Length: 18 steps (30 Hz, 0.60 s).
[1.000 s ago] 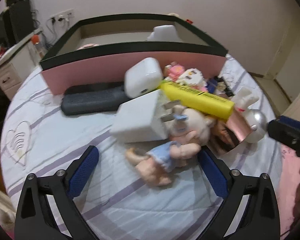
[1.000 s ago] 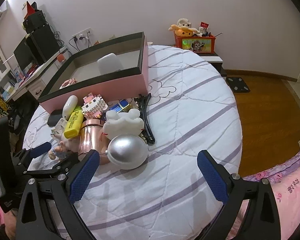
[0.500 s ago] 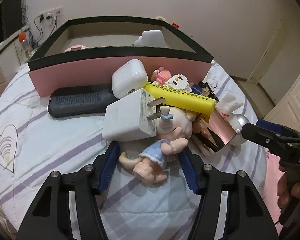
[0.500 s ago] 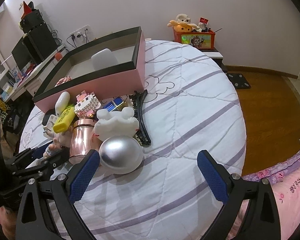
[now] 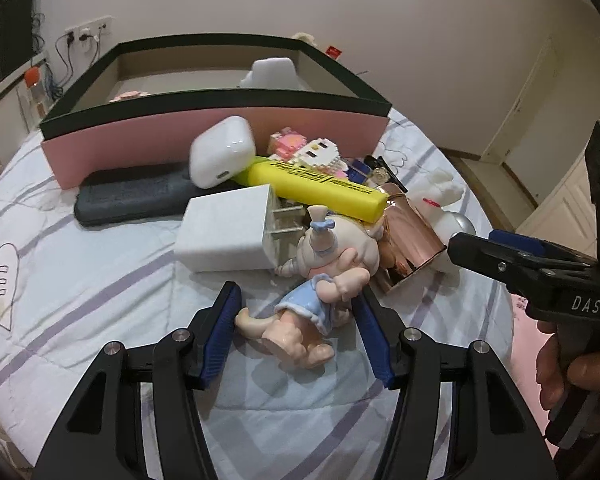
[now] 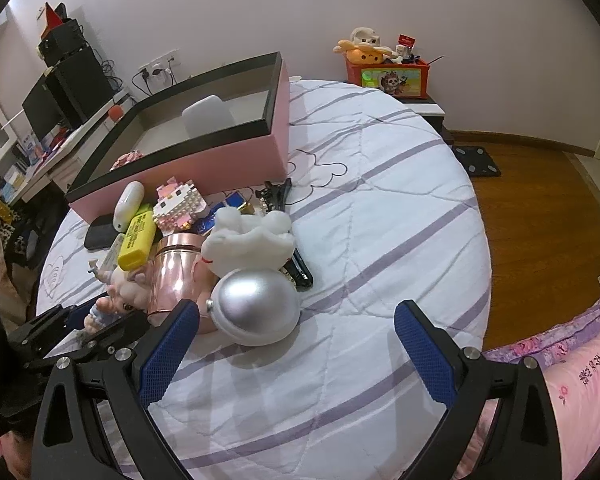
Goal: Organize rigid objects
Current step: 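Grasp the pig doll with the left tool while the right tool grasps the silver ball and bunny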
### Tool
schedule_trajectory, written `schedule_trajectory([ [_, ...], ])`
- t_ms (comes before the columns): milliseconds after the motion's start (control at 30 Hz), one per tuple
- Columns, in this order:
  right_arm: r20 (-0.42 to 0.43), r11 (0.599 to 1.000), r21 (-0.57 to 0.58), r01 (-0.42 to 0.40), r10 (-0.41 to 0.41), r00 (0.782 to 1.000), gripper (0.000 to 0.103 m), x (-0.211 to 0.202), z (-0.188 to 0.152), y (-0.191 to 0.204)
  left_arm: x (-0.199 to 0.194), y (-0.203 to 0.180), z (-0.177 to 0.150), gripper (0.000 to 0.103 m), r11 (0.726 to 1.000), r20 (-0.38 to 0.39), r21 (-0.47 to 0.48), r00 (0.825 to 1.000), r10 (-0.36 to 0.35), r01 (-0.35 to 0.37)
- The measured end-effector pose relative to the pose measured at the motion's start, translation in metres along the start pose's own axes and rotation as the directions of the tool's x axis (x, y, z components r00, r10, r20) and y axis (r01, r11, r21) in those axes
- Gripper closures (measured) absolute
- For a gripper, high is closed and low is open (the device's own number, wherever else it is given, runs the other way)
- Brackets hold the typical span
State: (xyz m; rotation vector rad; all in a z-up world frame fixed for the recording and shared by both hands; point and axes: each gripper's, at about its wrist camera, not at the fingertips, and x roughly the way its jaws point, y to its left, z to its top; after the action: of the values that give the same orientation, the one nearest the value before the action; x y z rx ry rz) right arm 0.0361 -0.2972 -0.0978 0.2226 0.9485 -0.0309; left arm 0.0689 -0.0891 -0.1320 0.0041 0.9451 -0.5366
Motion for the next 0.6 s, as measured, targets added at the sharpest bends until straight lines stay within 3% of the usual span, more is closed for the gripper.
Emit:
schedule_trajectory([
  [133, 0.001, 1.000, 0.001, -0.001, 0.001, 1.000, 0.004, 0.002, 0.001, -0.001, 0.010, -0.009, 0.004, 0.027, 0.998, -0.005, 0.039, 0.999, 0.041, -0.041],
  [200, 0.009, 1.000, -0.004, 0.010, -0.010, 1.000, 0.004, 0.003, 0.004, -0.001, 0.013, -0.013, 0.006, 0.027, 0.998, -0.005, 0.040, 0.999, 0.051, -0.051],
  [300, 0.013, 1.000, -0.002, 0.016, -0.016, 1.000, 0.004, 0.006, 0.007, -0.004, 0.012, -0.015, 0.006, 0.049, 0.999, 0.008, 0.045, 1.000, 0.028, -0.029],
  [367, 0.009, 1.000, -0.016, 0.023, -0.023, 1.000, 0.005, 0.010, 0.008, -0.004, 0.010, -0.013, 0.007, 0.054, 1.000, 0.011, 0.025, 1.000, 0.009, -0.009],
  [433, -0.005, 0.999, -0.040, 0.022, -0.022, 1.000, 0.014, 0.016, 0.008, -0.001, 0.008, -0.011, 0.005, 0.054, 1.000, 0.015, 0.011, 1.000, 0.001, -0.001],
  [500, -0.027, 0.997, -0.077, 0.029, -0.031, 0.999, 0.034, 0.027, 0.007, 0.005, 0.005, -0.010, 0.003, 0.054, 1.000, 0.020, 0.007, 1.000, 0.000, 0.000],
  [567, -0.019, 0.992, -0.110, 0.055, -0.058, 0.998, 0.040, 0.031, 0.005, 0.011, 0.003, -0.009, 0.001, 0.054, 1.000, 0.023, 0.002, 1.000, -0.004, 0.004],
  [600, -0.011, 0.992, -0.116, 0.049, -0.050, 0.999, 0.051, 0.031, 0.004, 0.013, 0.002, -0.009, 0.000, 0.054, 1.000, 0.024, -0.002, 1.000, -0.007, 0.007],
])
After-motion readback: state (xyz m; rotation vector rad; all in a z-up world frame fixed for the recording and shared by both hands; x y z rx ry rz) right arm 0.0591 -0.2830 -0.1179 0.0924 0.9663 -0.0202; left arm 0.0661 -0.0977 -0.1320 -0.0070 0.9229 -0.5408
